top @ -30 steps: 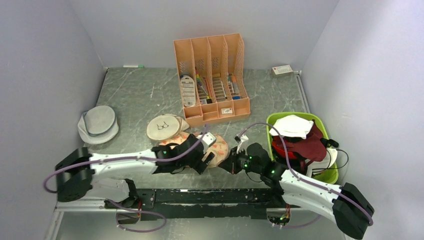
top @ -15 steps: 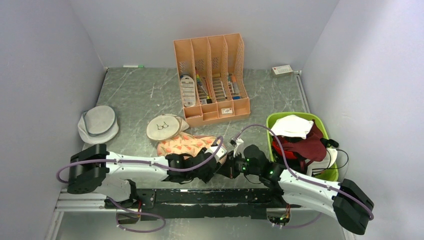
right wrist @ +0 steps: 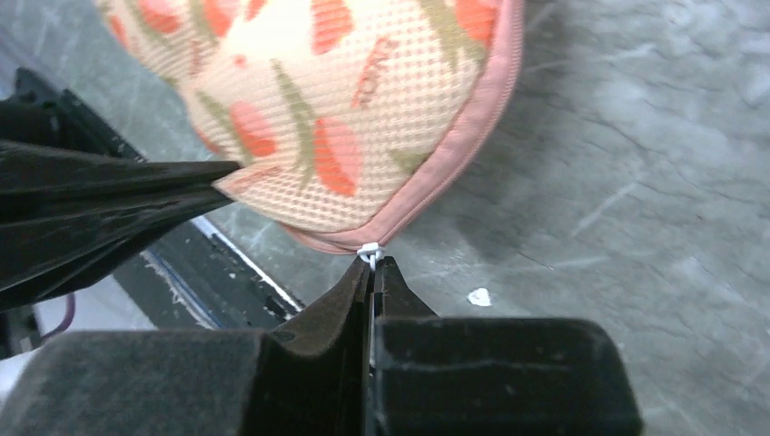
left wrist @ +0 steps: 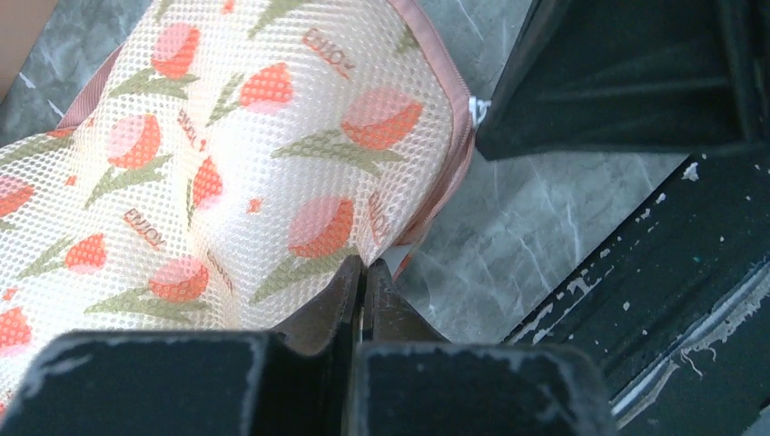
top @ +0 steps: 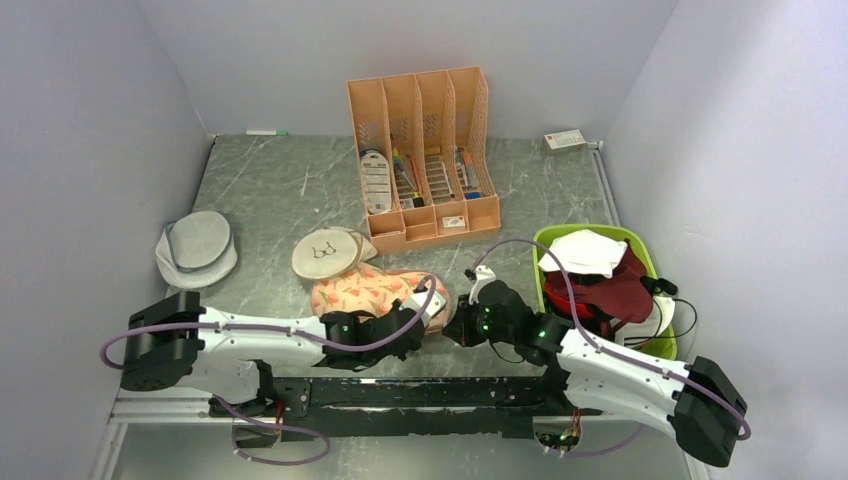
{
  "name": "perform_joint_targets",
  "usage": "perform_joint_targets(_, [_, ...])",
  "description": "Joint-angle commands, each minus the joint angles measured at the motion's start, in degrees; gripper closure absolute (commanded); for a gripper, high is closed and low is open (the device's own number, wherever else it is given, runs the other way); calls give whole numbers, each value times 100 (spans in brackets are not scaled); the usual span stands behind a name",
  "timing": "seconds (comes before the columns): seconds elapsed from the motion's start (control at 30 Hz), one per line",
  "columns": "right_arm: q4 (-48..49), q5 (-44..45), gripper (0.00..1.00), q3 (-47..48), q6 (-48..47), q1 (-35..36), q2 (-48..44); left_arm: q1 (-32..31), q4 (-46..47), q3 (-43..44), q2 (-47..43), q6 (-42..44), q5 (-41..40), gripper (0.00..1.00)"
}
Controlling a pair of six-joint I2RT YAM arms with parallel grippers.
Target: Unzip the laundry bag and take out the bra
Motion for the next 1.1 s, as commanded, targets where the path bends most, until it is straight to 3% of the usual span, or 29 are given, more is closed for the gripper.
perform_joint_targets(0.0, [-1101, 1052, 100, 229, 415, 17, 225, 12, -9, -304, -413, 113, -92, 93])
perform_joint_targets(0.07, [-1217, 1383, 100, 256, 577, 7, 250, 5, 6, -351, -526, 113, 18, 93])
perform_joint_targets(0.17, [-593, 2010, 100, 381, 372, -208, 431, -43, 139, -482, -684, 445, 298, 93])
perform_joint_targets(0.4, [4384, 1955, 100, -572, -2387, -1031, 1536, -56, 677, -921, -812, 404, 552, 93])
perform_joint_targets(0.47, [3924, 1960, 100, -185, -2450, -1114, 1655, -67, 766, -975, -698, 316, 526, 93])
perform_joint_targets(0.57, [3077, 1262, 100, 185, -2355, -1142, 1493, -69, 1025, -1069, -478, 229, 564, 93])
perform_joint_targets(0.8, [474, 512, 100, -86, -622, -470, -95, 656, 1409, -905, 156, -256, 567, 93])
perform_joint_targets(1.0, [246, -53, 100, -408, -176, 604, -447, 986, -146, -379, -18, -870, -129, 92])
perform_joint_targets(1.07, [394, -256, 100, -265, -243, 907, -51, 988, -1078, -355, -386, -1384, -279, 83])
